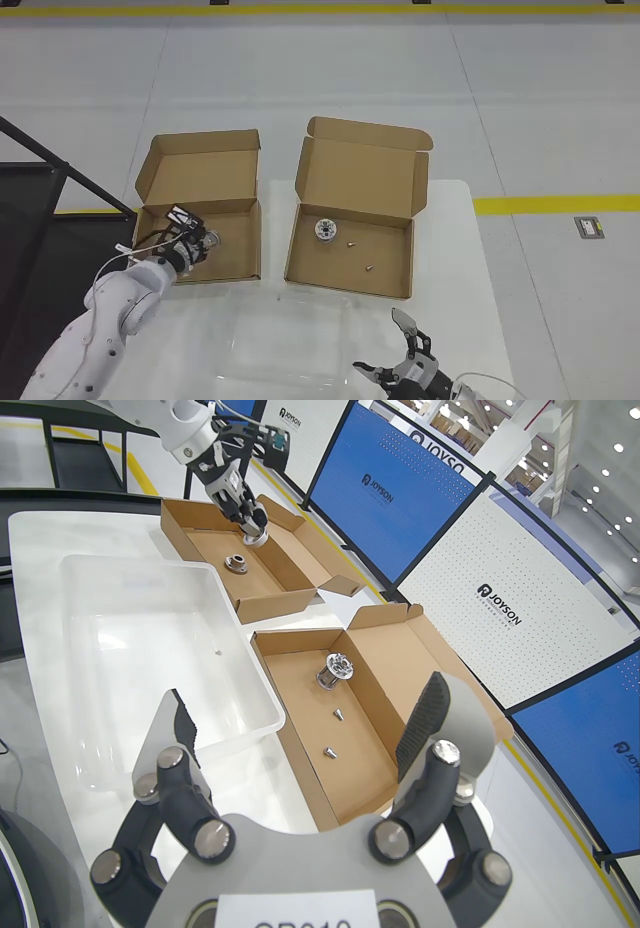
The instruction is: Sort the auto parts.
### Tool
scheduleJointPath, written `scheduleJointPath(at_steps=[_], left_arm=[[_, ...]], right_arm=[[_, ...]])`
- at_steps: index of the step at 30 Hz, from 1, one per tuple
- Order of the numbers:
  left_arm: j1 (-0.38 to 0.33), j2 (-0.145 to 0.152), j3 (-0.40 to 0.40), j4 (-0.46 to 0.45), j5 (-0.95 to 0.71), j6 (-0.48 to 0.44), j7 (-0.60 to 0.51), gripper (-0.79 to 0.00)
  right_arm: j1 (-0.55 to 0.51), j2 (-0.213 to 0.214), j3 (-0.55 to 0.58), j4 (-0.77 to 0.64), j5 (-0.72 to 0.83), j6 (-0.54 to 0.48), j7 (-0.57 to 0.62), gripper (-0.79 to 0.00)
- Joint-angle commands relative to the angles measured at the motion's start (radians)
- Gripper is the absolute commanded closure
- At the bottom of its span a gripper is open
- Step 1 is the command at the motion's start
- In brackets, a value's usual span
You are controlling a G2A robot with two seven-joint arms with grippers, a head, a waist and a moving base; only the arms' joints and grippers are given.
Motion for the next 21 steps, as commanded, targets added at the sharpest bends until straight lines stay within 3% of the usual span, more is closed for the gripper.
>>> scheduleJointPath(at_steps=[1, 6, 13, 14, 17, 20, 21], left_arm=[[-0.102, -0.031, 0.066, 0.124, -0.053, -0.016, -0.057, 0.0], [-0.259, -0.1, 0.187, 0.326, -0.109, -0.049, -0.081, 0.0], [-0.365, -0.175, 0.301, 0.487, -0.091, -0.043, -0.067, 0.0], [-0.376, -0.184, 0.31, 0.505, -0.093, -0.042, -0.064, -0.028], [-0.403, -0.205, 0.326, 0.55, -0.1, -0.046, -0.056, -0.268], [-0.418, -0.216, 0.328, 0.577, -0.102, -0.048, -0.037, -0.742], [-0.42, -0.218, 0.326, 0.582, -0.101, -0.048, -0.026, -0.785]], right_arm=[[0.0, 0.0, 0.0, 0.0, 0.0, 0.0, 0.0, -0.785], [0.0, 0.0, 0.0, 0.0, 0.0, 0.0, 0.0, -0.785], [0.0, 0.0, 0.0, 0.0, 0.0, 0.0, 0.0, -0.785], [0.0, 0.0, 0.0, 0.0, 0.0, 0.0, 0.0, -0.785], [0.0, 0.0, 0.0, 0.0, 0.0, 0.0, 0.0, -0.785], [0.0, 0.0, 0.0, 0.0, 0.0, 0.0, 0.0, -0.785], [0.0, 0.0, 0.0, 0.0, 0.0, 0.0, 0.0, -0.785]])
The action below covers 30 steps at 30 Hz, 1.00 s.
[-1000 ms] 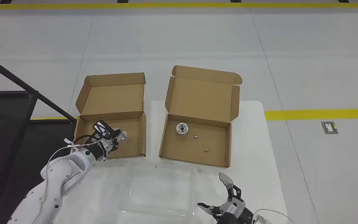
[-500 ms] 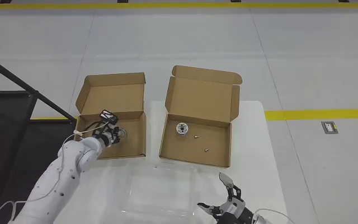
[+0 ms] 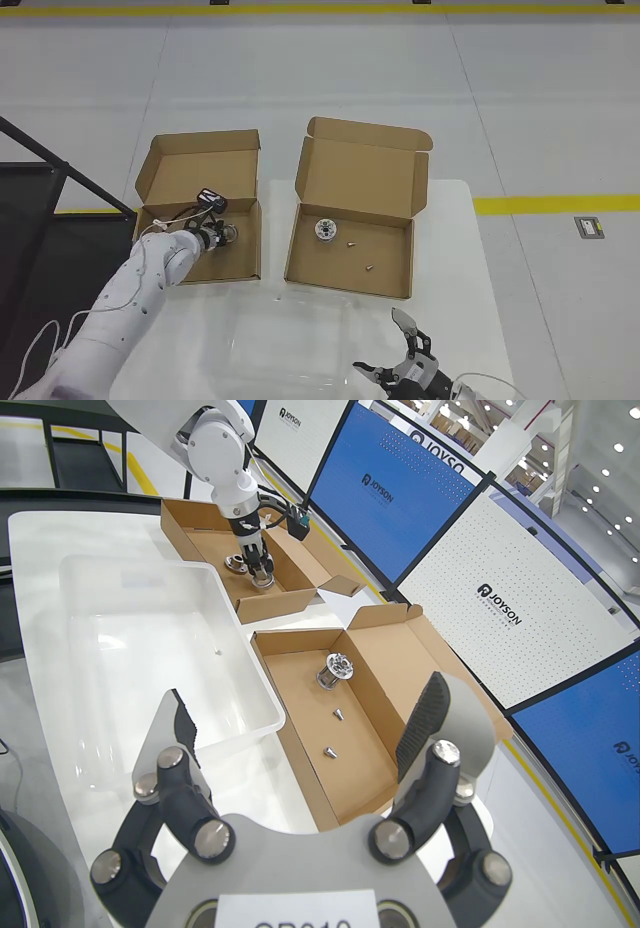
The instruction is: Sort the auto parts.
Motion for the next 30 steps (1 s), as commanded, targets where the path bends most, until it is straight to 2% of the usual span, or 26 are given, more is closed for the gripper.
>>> scheduleJointPath(at_steps=[1, 6, 11, 15, 21, 23, 25, 30], left_arm=[[-0.003, -0.003, -0.006, 0.008, 0.003, -0.003, 0.023, -0.785], [0.019, 0.013, -0.045, -0.023, 0.019, -0.032, 0.07, -0.785], [0.105, 0.059, -0.131, -0.146, 0.04, -0.073, 0.122, -0.785], [0.25, 0.108, -0.241, -0.322, 0.049, -0.079, 0.187, -0.785], [0.539, 0.168, -0.446, -0.589, -0.004, -0.095, 0.354, -0.785], [0.626, 0.178, -0.502, -0.654, -0.027, -0.088, 0.417, -0.785], [0.701, 0.182, -0.545, -0.712, -0.039, -0.04, 0.481, -0.785], [0.848, 0.175, -0.598, -0.799, -0.14, 0.011, 0.64, -0.785]], right_arm=[[0.0, 0.0, 0.0, 0.0, 0.0, 0.0, 0.0, -0.785], [0.0, 0.0, 0.0, 0.0, 0.0, 0.0, 0.0, -0.785], [0.0, 0.0, 0.0, 0.0, 0.0, 0.0, 0.0, -0.785], [0.0, 0.0, 0.0, 0.0, 0.0, 0.0, 0.0, -0.785], [0.0, 0.0, 0.0, 0.0, 0.0, 0.0, 0.0, -0.785], [0.0, 0.0, 0.0, 0.0, 0.0, 0.0, 0.0, -0.785], [0.0, 0.0, 0.0, 0.0, 0.0, 0.0, 0.0, -0.785], [0.0, 0.0, 0.0, 0.0, 0.0, 0.0, 0.0, -0.785]])
